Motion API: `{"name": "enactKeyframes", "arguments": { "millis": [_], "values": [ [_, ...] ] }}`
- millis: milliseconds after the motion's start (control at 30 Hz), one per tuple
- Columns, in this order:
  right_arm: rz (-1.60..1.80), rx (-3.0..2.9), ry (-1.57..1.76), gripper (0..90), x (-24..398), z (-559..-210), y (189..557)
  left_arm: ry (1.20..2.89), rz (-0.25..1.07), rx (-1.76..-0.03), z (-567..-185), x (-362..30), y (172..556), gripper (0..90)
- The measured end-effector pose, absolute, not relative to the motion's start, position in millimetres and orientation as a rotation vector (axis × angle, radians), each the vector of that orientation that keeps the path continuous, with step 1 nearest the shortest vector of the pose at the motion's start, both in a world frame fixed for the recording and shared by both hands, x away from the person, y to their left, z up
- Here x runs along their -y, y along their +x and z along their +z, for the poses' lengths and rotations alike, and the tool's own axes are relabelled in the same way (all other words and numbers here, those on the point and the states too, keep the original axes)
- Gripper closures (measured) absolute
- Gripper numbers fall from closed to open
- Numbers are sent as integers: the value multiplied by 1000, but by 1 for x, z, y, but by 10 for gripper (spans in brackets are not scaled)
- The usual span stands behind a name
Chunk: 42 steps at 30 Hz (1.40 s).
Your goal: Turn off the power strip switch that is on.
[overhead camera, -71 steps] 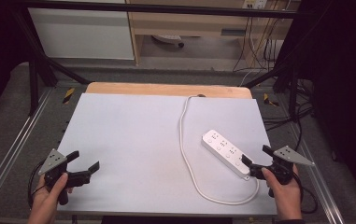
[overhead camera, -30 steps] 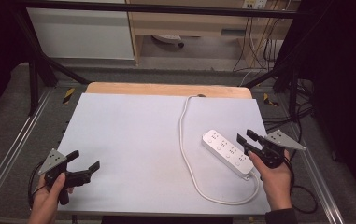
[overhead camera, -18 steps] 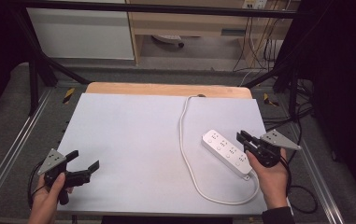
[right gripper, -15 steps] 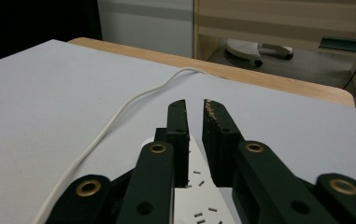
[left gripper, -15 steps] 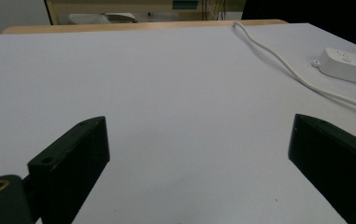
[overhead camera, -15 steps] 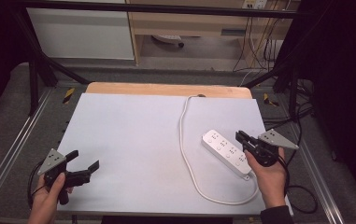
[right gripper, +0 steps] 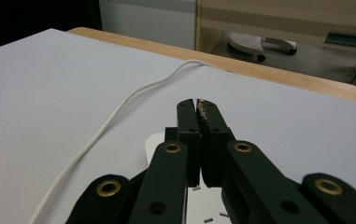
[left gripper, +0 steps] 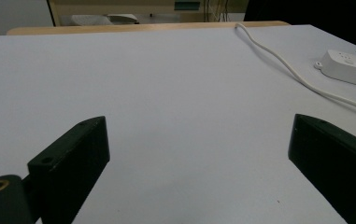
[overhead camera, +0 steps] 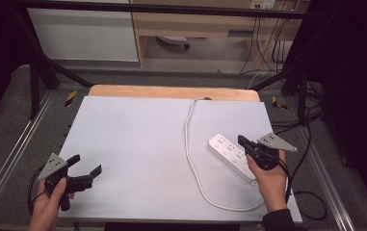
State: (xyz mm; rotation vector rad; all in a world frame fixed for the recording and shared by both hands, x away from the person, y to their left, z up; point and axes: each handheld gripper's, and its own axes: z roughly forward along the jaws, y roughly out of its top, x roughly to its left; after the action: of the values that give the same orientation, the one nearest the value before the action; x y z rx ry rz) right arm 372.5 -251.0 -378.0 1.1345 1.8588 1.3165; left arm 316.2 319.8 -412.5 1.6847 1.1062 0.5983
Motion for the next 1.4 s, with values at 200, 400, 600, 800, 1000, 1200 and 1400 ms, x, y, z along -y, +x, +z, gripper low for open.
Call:
{"name": "enactKeyframes", "arguments": {
  "millis": [200,400,600,800,1000,1200,1400],
  "values": [
    [1303,-1848,1142,900,249,-381,373,1685,599,-1106,-412,-320,316,52],
    [1299,-1862,1148,900,245,-385,375,1683,603,-1108,-413,-320,317,52],
    [1285,-1884,1142,900,240,-387,375,1679,603,-1114,-413,-321,317,52],
    [1264,-1923,1161,900,236,-395,377,1687,607,-1113,-413,-320,317,52],
    [1238,-1951,1197,900,236,-400,378,1690,610,-1112,-414,-321,318,52],
    [1204,-1974,1232,900,239,-406,379,1687,615,-1103,-413,-321,317,52],
    [1188,-1989,1264,900,240,-408,379,1687,615,-1103,-413,-321,317,52]
  ]
}}
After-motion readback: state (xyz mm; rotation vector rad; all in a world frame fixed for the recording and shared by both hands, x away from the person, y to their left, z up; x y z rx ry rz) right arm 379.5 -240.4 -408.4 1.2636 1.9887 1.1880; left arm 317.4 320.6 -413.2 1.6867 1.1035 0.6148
